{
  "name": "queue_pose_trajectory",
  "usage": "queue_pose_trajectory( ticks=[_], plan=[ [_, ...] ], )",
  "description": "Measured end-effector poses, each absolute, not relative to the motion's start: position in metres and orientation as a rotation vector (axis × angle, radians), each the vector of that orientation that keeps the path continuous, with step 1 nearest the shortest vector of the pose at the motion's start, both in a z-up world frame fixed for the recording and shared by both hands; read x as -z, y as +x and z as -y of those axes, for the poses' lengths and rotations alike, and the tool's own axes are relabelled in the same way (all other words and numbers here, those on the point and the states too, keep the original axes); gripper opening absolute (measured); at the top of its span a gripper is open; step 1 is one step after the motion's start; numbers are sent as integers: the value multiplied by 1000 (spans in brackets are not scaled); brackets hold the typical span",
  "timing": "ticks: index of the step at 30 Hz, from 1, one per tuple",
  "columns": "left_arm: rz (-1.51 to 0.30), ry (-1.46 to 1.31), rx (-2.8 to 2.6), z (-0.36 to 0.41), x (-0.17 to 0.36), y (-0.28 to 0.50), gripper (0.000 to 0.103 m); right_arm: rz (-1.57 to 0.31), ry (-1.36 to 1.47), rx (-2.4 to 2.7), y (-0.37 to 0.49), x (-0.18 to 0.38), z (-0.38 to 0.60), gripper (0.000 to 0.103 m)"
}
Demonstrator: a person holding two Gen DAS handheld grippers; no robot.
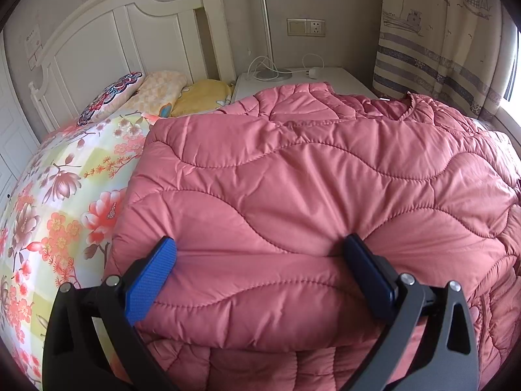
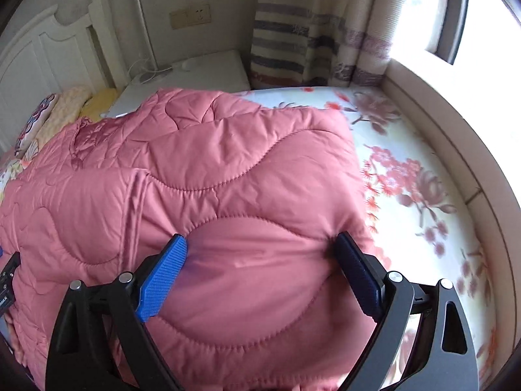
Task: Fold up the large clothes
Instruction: 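Smooth the folded coat flat with both tools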
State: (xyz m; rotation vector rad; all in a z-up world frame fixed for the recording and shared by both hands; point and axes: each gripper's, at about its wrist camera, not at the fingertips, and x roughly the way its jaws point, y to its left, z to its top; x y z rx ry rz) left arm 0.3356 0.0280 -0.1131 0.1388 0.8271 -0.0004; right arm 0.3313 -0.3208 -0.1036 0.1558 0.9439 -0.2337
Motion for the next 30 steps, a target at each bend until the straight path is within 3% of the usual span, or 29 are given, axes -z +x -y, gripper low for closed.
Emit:
queue_pose_trajectory(
  ticks=[5, 9, 23, 30],
  plan=[
    [-826, 140, -1, -28, 113, 336, 101, -793, 131, 132, 286, 75, 275, 89],
    [-825, 139, -2, -28, 113, 335, 101, -874, -44, 86, 293, 106, 231, 92],
    [-829, 125, -10, -29, 108, 332, 101, -868, 25, 57, 295, 119, 242, 97],
    [-757, 101, -3, -24, 65, 238, 101, -842, 71, 20, 252, 83, 239, 98]
  ],
)
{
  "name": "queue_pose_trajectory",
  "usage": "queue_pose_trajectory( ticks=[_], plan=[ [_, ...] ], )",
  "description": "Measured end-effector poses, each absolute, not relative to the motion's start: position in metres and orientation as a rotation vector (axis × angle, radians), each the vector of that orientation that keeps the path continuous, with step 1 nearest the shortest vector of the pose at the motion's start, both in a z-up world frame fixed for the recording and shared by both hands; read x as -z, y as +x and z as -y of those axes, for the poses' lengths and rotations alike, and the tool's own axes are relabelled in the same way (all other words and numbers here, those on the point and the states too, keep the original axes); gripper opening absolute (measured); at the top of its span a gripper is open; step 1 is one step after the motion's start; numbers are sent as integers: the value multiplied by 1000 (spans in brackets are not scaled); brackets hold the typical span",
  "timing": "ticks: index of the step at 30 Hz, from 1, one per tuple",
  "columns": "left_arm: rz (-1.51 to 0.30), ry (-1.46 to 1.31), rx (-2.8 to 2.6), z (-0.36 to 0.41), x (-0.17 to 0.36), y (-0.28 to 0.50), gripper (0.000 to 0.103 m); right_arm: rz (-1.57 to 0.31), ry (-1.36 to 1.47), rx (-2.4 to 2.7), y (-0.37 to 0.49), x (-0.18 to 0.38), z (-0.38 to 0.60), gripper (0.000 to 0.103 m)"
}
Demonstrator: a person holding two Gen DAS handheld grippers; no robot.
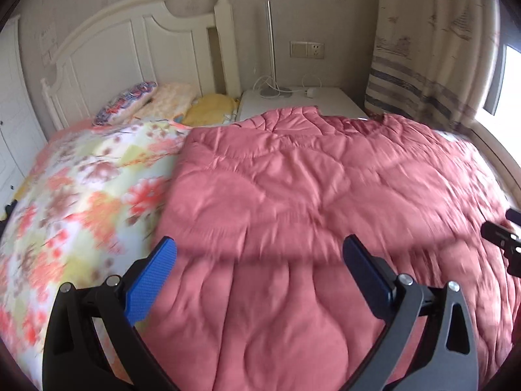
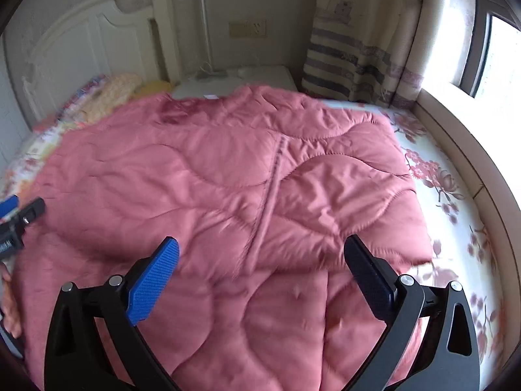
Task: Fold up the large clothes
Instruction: 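Smooth the folded coat flat with both tools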
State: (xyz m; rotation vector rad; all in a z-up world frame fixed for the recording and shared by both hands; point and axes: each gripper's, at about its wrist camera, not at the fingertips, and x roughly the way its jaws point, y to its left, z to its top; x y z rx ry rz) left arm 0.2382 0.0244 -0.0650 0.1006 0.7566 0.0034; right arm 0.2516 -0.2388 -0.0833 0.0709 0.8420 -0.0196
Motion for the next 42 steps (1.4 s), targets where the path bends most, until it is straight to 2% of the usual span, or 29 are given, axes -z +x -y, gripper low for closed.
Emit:
queue_pose_trajectory(
  ticks=[3, 6, 7, 12, 15, 20, 27, 31, 35, 39, 42],
  plan=[
    [-827, 119, 28, -20, 84, 210, 101, -851, 12, -53, 222, 82, 217, 98],
    [-923, 180, 24, -9, 120, 202, 101, -940, -68, -93, 213, 104, 195, 98],
    [-905, 190, 17, -7, 124, 198, 101, -981, -107, -89, 214, 116, 189, 98],
    [-890, 186, -7, -10, 111, 181, 101, -999, -77, -66, 203, 115, 196, 98],
    [-847, 160, 34, -3, 102, 158, 101, -947, -77, -79, 179, 101, 200, 98],
    [-875, 276, 40, 19, 124, 140, 101, -994, -81, -115, 151, 119, 200, 98],
    [-808, 206, 77, 10, 106, 94, 101, -927, -80, -105, 102, 104, 201, 98],
    [-843, 262, 86, 14, 128, 81, 101, -928, -107, -160, 76, 114, 198, 98],
    [-845, 185, 109, -1, 125, 74, 101, -900, -98, -156, 59, 125, 199, 98],
    [-716, 134, 59, -30, 102, 52, 101, -855, -146, -105, 44, 107, 207, 98],
    [-694, 28, -2, -72, 95, 49, 101, -810, -110, -32, 37, 94, 241, 98]
  ],
)
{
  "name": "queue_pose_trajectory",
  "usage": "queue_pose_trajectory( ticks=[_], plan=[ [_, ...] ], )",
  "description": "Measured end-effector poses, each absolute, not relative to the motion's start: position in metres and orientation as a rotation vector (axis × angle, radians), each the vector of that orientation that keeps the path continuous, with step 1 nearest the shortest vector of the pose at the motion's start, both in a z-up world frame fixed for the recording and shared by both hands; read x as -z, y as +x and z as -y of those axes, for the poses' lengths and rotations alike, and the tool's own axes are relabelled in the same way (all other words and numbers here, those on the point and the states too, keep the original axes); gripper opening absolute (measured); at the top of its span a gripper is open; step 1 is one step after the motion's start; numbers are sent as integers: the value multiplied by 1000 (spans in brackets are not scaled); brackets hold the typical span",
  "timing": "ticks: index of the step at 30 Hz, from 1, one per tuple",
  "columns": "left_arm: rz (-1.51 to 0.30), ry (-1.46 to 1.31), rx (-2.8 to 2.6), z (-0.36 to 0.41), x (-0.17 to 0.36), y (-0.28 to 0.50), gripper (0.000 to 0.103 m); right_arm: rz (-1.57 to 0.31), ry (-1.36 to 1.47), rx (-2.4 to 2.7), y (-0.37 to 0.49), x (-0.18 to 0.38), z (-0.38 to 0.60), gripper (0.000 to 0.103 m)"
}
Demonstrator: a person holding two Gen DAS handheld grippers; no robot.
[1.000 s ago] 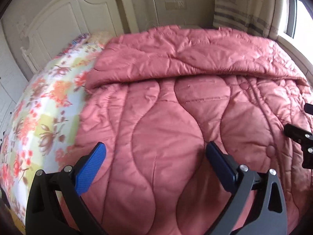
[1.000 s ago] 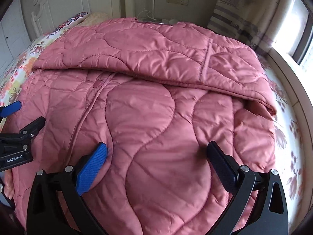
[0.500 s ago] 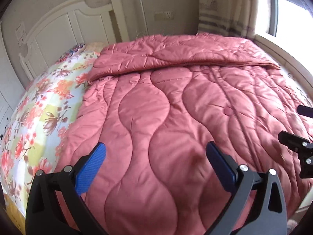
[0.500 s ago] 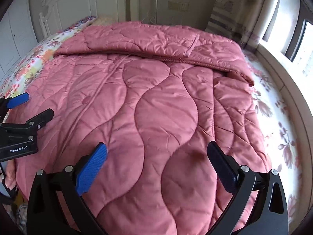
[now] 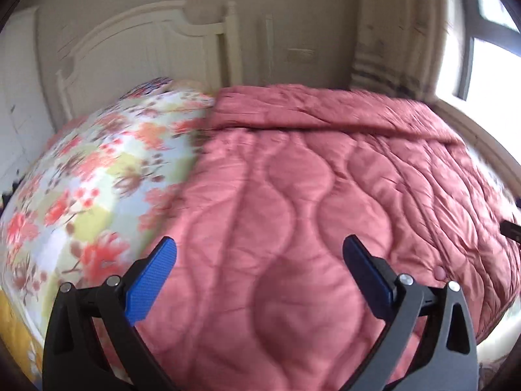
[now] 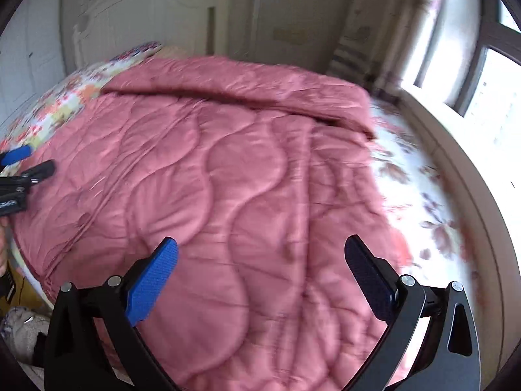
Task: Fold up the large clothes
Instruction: 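Smooth the folded coat flat with both tools, then grasp the coat's hem end with both tools and lift it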
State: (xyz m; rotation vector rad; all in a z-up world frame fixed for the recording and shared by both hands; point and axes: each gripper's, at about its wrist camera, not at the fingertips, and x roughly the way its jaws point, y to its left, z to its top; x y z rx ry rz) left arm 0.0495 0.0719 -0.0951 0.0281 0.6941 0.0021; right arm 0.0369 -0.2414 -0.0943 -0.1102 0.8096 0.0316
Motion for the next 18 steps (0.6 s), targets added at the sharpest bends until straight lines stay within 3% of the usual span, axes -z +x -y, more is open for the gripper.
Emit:
queue_pose_trajectory(
  ticks=[7, 14, 16, 18],
  plan=[
    [-751, -193, -102, -159, 115, 48, 101, -864, 103, 112, 23, 107, 325, 98],
    [-772, -215, 5, -159, 130, 47, 101, -892, 193, 34, 11, 132, 328, 98],
    [-775, -231, 107, -142, 128, 45, 101, -871, 219, -9, 11, 129, 321, 79],
    [-775, -211, 133, -129, 128, 46, 101, -859, 257, -66, 15, 126, 311, 75]
  ],
)
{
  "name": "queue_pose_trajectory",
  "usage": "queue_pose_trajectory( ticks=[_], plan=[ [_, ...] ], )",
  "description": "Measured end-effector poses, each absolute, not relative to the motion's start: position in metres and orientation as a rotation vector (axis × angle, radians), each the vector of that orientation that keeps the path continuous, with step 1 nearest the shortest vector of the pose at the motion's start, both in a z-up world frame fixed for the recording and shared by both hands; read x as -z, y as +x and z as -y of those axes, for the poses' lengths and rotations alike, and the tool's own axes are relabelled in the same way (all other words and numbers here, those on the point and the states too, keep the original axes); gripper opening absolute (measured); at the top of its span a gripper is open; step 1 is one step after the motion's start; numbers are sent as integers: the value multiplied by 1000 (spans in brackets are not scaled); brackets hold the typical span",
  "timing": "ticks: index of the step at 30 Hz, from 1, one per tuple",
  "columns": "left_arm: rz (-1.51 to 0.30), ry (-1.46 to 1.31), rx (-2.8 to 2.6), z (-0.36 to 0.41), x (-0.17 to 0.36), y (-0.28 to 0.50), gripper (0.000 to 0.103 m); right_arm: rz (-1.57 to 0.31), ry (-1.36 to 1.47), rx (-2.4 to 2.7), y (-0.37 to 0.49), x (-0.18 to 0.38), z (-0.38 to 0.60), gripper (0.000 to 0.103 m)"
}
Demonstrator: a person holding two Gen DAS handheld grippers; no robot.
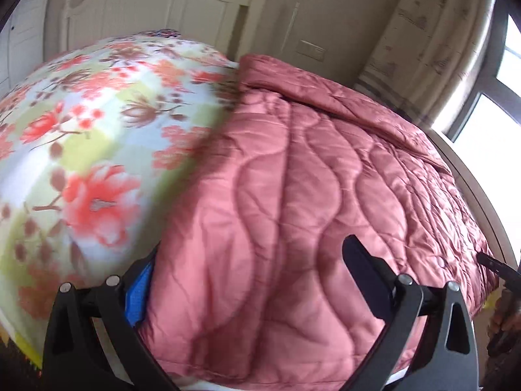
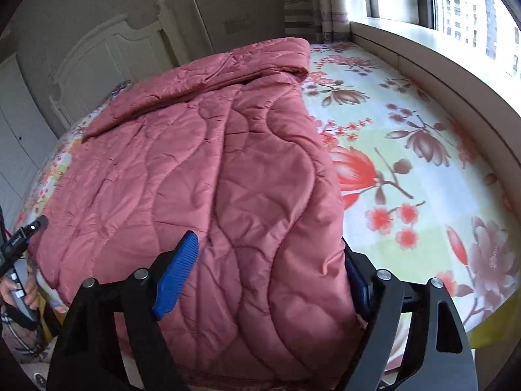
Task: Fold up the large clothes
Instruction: 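Grasp the coat's hem end with both tools and lift it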
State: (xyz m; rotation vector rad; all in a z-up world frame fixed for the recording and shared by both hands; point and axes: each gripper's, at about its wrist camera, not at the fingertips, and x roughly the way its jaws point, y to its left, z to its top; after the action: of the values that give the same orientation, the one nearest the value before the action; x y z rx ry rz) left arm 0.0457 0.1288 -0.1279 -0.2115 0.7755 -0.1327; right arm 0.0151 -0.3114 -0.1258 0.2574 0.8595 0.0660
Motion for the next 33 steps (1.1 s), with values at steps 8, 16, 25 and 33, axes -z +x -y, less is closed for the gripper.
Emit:
queue_pose_trajectory(
  ticks=[8, 16, 25, 33],
  plan=[
    [-761, -228, 141, -135, 129, 43, 100, -862, 228, -77, 17, 126, 309, 75],
    [-780, -169, 181, -112, 127, 45, 63, -823, 164, -109, 17, 127, 283, 38],
    [-717, -302, 270, -131, 117, 27, 17, -752, 343, -223, 13, 118, 296, 17],
    [-612, -297, 339, -138, 82, -35, 16, -667, 431, -367, -23, 71, 311, 15]
  ],
)
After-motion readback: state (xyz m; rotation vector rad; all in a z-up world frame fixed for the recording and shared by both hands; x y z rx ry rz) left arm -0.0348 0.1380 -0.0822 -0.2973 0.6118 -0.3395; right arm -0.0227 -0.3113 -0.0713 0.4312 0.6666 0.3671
